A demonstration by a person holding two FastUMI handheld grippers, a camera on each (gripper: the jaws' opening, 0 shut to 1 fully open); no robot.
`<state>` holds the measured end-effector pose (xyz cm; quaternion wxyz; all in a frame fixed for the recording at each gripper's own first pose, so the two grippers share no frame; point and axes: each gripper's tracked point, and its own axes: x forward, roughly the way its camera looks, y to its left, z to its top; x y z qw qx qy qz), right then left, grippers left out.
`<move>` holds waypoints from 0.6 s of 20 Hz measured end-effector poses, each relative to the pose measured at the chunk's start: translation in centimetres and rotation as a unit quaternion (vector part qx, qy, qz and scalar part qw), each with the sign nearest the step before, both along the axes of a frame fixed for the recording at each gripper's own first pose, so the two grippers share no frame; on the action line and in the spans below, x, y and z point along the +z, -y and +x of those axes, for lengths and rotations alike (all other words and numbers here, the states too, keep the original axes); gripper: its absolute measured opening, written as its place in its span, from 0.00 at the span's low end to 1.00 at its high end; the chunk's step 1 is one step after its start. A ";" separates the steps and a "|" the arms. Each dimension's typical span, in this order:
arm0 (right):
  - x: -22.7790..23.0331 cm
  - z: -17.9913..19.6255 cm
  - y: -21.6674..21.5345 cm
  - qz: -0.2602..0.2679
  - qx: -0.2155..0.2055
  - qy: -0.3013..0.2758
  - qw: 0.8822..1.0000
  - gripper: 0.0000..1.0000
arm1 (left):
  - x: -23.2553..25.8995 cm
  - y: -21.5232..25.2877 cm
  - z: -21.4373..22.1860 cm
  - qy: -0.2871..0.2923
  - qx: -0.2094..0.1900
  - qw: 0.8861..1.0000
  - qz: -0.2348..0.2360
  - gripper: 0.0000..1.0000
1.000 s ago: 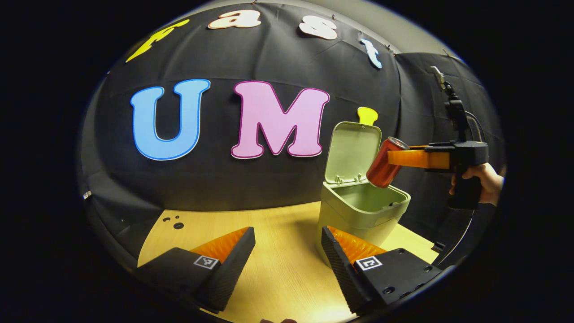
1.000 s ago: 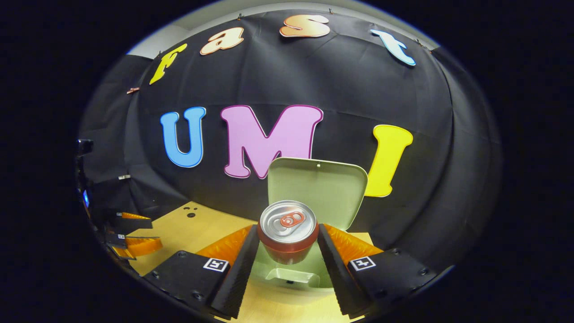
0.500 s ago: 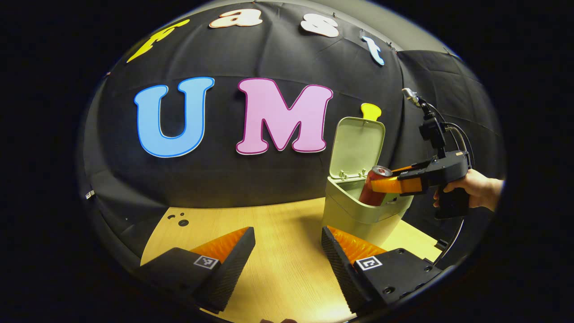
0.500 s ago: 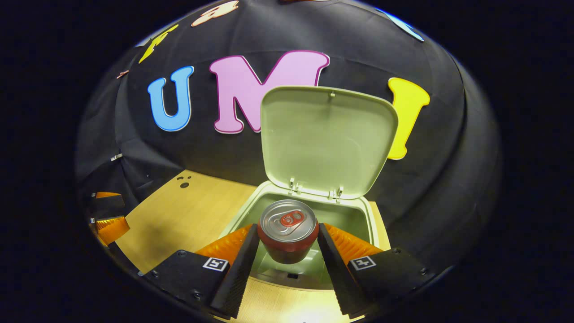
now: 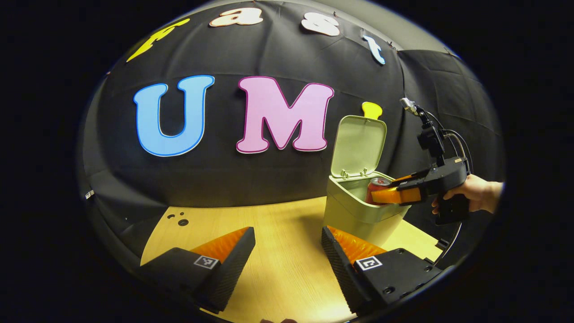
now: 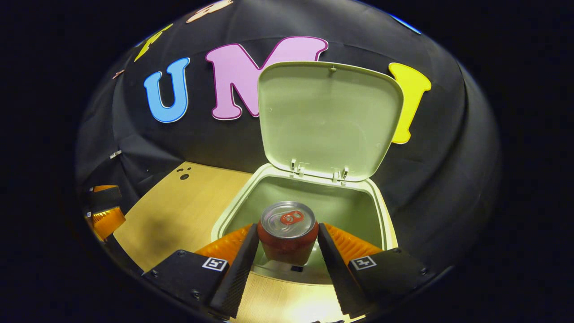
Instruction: Press the lid of the desktop garbage bin to open it, pick up the crumpled paper on the desktop and throw it into the bin, then pick up the pop can on the desktop and drop it into the bin, and finally close the garbage bin lid.
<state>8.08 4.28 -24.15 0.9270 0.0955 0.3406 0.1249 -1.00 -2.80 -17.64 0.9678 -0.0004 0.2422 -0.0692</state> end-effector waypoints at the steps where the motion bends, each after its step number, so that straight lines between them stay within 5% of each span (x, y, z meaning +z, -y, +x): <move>1: -0.1 -0.1 -0.1 0.001 0.001 0.000 1.000 0.84 | 0.0 0.0 0.1 0.001 -0.001 1.000 0.000 0.95; 8: 3.3 0.0 0.4 0.019 -0.012 0.034 0.999 0.84 | 0.0 -0.2 0.2 0.000 0.002 1.000 -0.002 0.95; 12: 9.1 1.7 3.8 -0.027 -0.037 0.093 0.995 0.96 | 0.1 -0.1 0.1 0.000 0.002 1.000 -0.006 0.95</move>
